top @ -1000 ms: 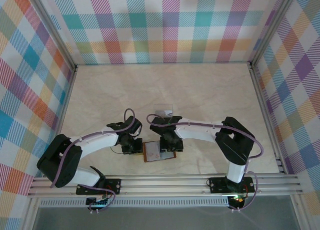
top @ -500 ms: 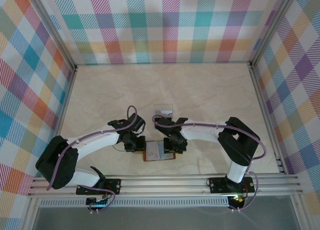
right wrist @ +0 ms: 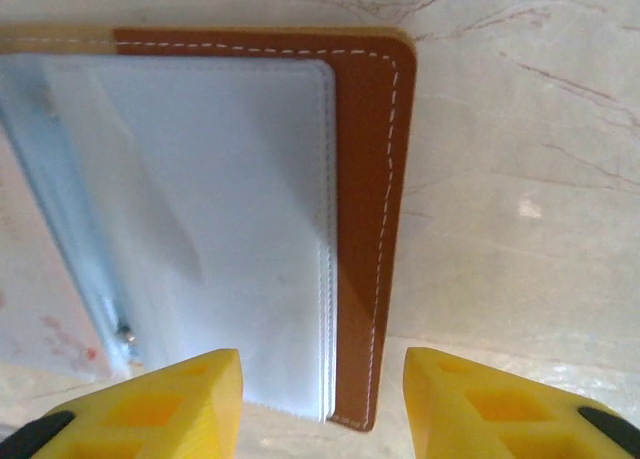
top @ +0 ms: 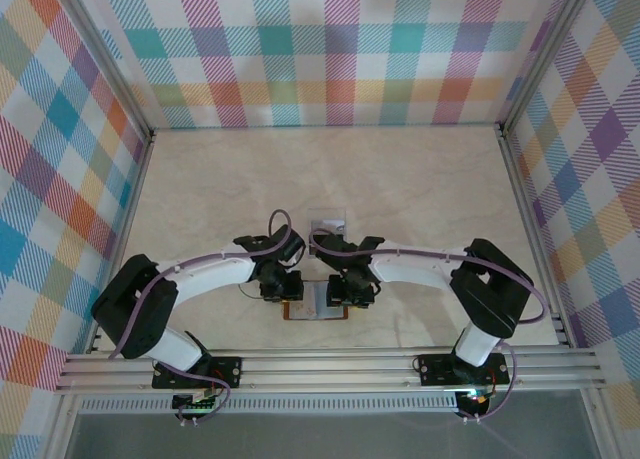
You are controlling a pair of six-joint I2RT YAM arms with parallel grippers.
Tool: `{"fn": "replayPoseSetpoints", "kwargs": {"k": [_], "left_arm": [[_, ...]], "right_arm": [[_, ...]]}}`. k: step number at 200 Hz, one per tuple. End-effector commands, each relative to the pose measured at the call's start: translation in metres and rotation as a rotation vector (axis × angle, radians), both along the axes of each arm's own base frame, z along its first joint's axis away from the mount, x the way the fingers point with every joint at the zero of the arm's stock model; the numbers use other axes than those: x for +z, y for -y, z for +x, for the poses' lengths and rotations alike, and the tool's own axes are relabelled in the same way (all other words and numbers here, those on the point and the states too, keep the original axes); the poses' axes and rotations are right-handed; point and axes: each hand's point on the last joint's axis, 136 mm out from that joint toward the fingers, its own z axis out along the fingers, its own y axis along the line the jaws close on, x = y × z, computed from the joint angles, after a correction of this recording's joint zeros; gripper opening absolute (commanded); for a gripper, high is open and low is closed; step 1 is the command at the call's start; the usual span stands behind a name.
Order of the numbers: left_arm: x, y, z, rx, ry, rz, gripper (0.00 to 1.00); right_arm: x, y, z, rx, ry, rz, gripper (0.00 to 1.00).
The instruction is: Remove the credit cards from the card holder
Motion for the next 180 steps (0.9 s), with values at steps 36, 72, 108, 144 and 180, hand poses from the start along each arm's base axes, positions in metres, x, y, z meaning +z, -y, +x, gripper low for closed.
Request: {"fn": "replayPoseSetpoints", "kwargs": {"k": [36, 72, 108, 144, 180], "left_arm": [[-0.012, -0.013, 0.000, -0.028, 0.006, 0.103, 0.20], [-0.019, -0.015, -0.003, -0.029, -0.010, 0.108, 0.20], [-0.021, -0.016, -0.006, -0.024, -0.015, 0.105, 0.19], [-0.024, -0.016, -0.008, -0.013, -0.022, 0.099, 0.19], [-0.024, -0.015, -0.008, -0.010, -0.022, 0.091, 0.18]], "right_arm": [[0.027, 0.004, 0.000, -0.008, 0.040, 0.033, 0.47], [0.039, -0.013, 0.006, -0.006, 0.066, 0.130, 0.41], [0.041, -0.044, 0.013, -0.009, 0.039, 0.325, 0.30], [0.033, -0.066, 0.015, 0.008, -0.012, 0.422, 0.23], [0.021, -0.073, 0.017, 0.025, -0.030, 0.430, 0.21]]}}
